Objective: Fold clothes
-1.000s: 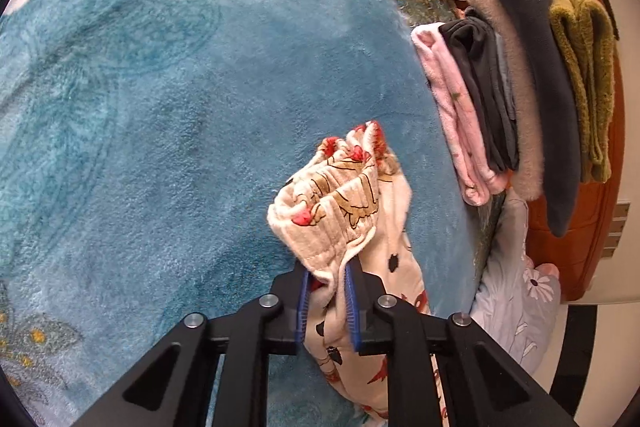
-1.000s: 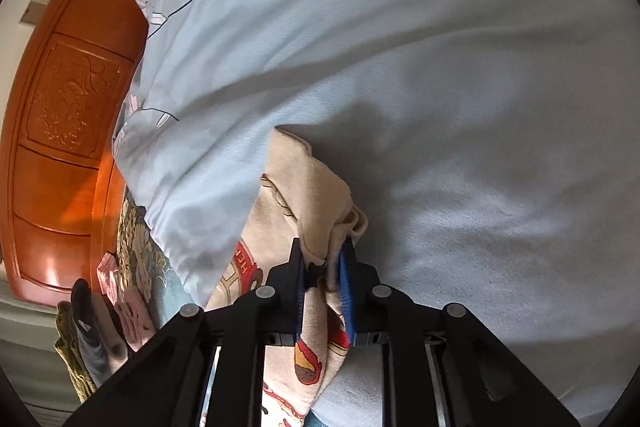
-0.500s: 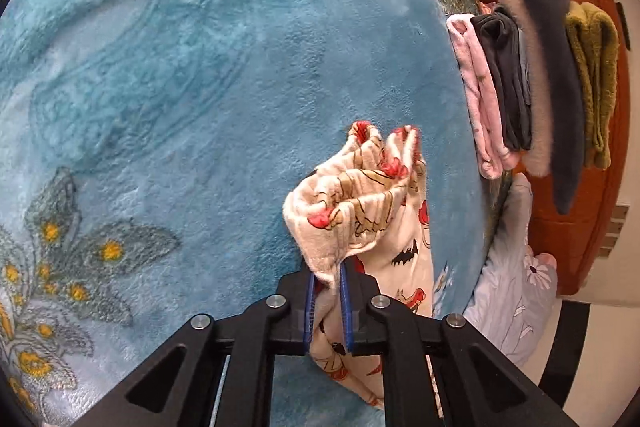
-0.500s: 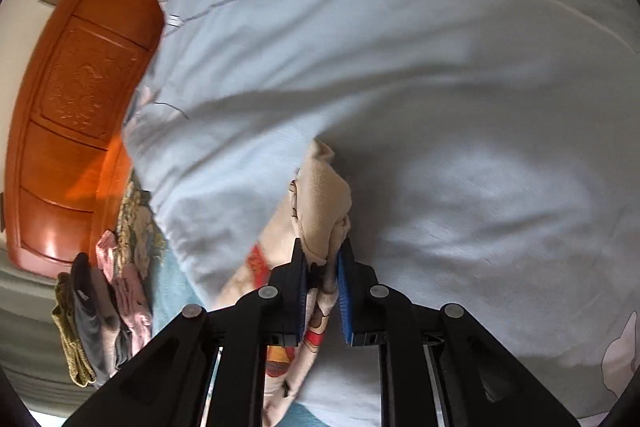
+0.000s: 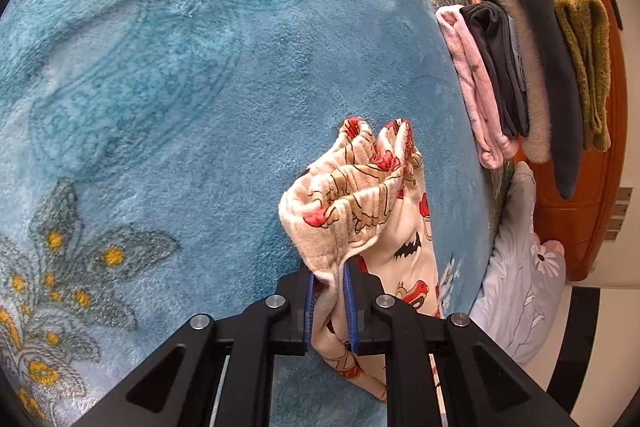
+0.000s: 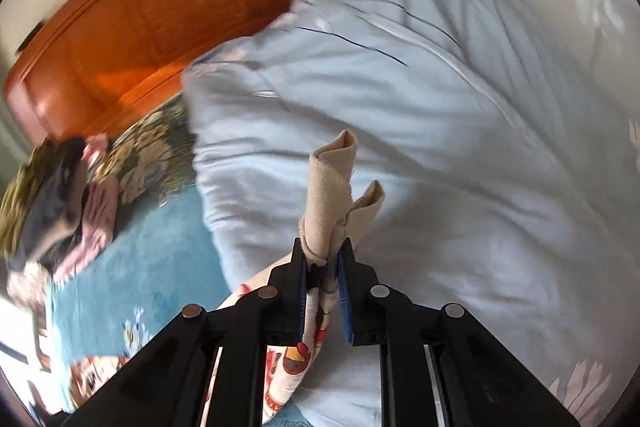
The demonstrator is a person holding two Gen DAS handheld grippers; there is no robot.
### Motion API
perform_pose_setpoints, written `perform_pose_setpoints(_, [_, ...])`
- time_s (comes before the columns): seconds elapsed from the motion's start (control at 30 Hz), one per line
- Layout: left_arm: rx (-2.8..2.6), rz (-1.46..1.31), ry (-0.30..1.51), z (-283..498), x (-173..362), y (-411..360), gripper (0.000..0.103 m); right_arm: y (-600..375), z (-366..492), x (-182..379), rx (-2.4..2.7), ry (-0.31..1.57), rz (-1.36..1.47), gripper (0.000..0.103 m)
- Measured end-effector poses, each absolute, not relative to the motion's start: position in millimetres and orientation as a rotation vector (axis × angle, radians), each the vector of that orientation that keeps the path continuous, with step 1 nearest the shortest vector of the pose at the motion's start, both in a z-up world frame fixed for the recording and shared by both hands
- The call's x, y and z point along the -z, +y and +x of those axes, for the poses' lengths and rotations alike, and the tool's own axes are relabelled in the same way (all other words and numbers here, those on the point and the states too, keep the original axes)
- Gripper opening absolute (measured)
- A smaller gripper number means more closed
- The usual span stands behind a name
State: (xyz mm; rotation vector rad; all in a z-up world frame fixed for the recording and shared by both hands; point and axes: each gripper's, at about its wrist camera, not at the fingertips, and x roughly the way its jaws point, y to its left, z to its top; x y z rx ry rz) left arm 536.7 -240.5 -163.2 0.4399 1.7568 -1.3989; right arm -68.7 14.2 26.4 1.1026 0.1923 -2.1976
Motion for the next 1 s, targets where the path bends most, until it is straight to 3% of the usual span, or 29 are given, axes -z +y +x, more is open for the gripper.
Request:
perform_pose_setpoints(0.2, [1.401,0.414,1.76,539.2,165.3,-236.4,0.016,-52.8,50.5,-25.6,1.953,0.497,0.847,0.015])
perform_pose_setpoints(0.6, [1.414,0.4,1.79,543.4,168.4,-236.4,0.017,-104.5,192.4,102.8,1.666,0.786,0.935,0.017])
perform_pose_setpoints(0.73, [1.415,0.4,1.795,542.5,168.9,-237.3,0.018,-98.8,199.3,113.7,1.611,0.791,0.976,0.038])
perform_pose_setpoints(1.0, [1.419,0.401,1.821,541.9,170.4,-234.8,0.02,-94.4,210.5,111.7,1.505,0.747,1.007,0.048])
